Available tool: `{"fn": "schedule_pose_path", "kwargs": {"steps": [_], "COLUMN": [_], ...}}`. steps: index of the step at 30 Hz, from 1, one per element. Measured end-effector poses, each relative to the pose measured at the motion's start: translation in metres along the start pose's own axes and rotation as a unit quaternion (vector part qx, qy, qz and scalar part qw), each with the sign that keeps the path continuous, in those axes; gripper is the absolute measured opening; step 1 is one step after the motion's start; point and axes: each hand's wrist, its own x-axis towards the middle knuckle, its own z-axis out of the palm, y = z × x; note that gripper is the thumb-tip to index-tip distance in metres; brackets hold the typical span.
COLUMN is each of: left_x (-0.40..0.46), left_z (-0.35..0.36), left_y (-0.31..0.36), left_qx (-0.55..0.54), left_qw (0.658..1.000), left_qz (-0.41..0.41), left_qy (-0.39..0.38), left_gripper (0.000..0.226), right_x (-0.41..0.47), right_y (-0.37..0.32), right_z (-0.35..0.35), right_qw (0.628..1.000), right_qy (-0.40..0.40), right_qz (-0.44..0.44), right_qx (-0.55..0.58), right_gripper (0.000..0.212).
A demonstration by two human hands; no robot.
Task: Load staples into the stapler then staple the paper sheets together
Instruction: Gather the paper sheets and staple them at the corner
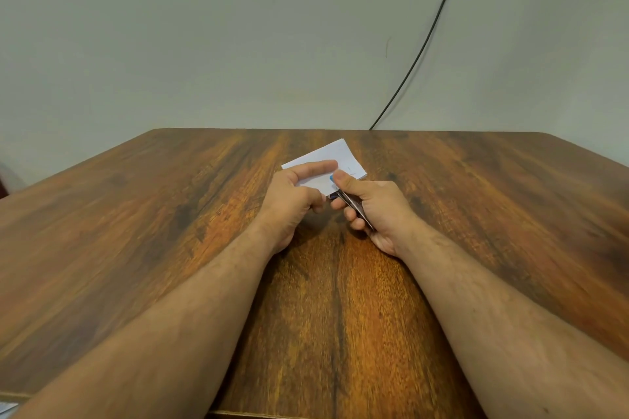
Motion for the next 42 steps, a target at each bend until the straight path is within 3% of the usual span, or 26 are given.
{"fn": "schedule_pose_path", "kwargs": {"steps": [15,19,22,26,31,34,38,42], "left_x": [0.001,0.001,0.001,-0.003,-0.002,-0.003,-0.001,0.002], "left_z": [-0.001,0.000,0.001,0.002,0.004,0.005,0.003,-0.002], "left_y": [-0.001,0.001,0.002,0.007,0.007,0.008,0.003,0.002], "left_qx": [-0.008,-0.039,-0.059,-0.050,0.000,0.017,0.015,-0.067], "left_qw": [1.000,0.999,0.997,0.996,0.995,0.995,0.994,0.984], "left_qz": [-0.004,-0.013,-0.013,-0.003,-0.009,-0.015,0.009,-0.006], "left_qy": [0.010,0.029,0.057,0.079,0.103,0.100,0.111,0.167], "left_gripper": [0.062,0.059,0.049,0.014,0.011,0.024,0.058,0.085], "right_x": [0.001,-0.002,-0.002,-0.001,0.004,0.004,0.005,0.005], "right_y": [0.001,-0.002,-0.004,-0.002,0.002,0.002,0.003,0.004], "right_z": [0.002,0.001,-0.003,-0.004,-0.004,-0.004,-0.005,-0.002], "right_qw": [1.000,0.999,0.996,0.995,0.994,0.995,0.997,0.998], "right_qy": [0.004,-0.008,0.010,0.028,0.022,0.021,0.038,0.023], "right_qz": [-0.019,-0.009,-0.005,-0.001,-0.008,-0.007,-0.001,-0.012], "right_qx": [-0.021,0.036,0.093,0.093,0.104,0.101,0.062,0.056], "right_gripper": [0.031,0.035,0.037,0.032,0.037,0.030,0.045,0.047]}}
